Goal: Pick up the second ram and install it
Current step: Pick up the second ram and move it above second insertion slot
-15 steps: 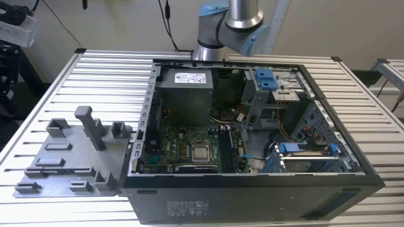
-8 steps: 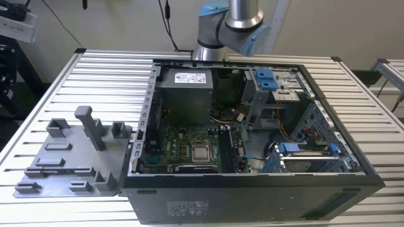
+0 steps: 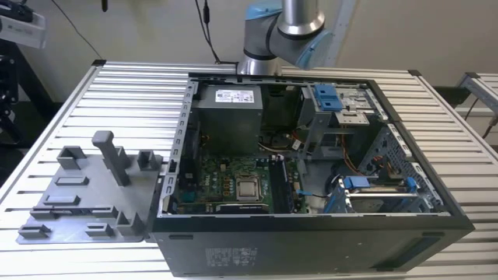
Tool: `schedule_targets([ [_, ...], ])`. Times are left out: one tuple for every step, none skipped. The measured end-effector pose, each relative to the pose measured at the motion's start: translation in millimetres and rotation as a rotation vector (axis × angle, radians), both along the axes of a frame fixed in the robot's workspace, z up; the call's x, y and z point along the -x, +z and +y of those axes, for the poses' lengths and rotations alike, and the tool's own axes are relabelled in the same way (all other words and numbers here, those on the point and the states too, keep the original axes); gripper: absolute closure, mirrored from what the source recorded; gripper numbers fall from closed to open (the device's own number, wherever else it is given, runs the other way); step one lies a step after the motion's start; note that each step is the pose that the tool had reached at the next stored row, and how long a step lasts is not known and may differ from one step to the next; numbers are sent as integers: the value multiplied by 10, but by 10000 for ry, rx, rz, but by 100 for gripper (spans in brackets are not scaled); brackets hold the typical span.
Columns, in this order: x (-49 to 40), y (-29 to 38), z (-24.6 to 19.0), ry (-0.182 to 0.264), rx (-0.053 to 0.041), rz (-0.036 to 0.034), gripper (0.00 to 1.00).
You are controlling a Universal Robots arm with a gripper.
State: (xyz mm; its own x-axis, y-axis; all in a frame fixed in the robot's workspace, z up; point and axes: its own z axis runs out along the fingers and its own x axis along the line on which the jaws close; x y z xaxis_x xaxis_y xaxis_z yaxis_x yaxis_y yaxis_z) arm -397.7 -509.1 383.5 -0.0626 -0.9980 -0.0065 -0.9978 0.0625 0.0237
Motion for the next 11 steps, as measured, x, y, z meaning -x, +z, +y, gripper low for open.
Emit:
schedule_targets([
  [0, 0, 0, 57, 5, 0, 89],
  [0, 0, 0, 96, 10, 0, 89],
  [0, 0, 0, 126, 12, 0, 89],
  [0, 0, 0, 149, 12, 0, 89],
  [0, 1, 0, 151, 13, 1, 89],
  [0, 0, 0, 153, 13, 0, 89],
  [0, 1, 0, 154, 13, 1, 89],
  [0, 1, 0, 155, 13, 0, 89],
  [0, 1, 0, 157, 13, 0, 89],
  [0, 1, 0, 159, 13, 0, 89],
  [0, 0, 0, 160, 13, 0, 89],
])
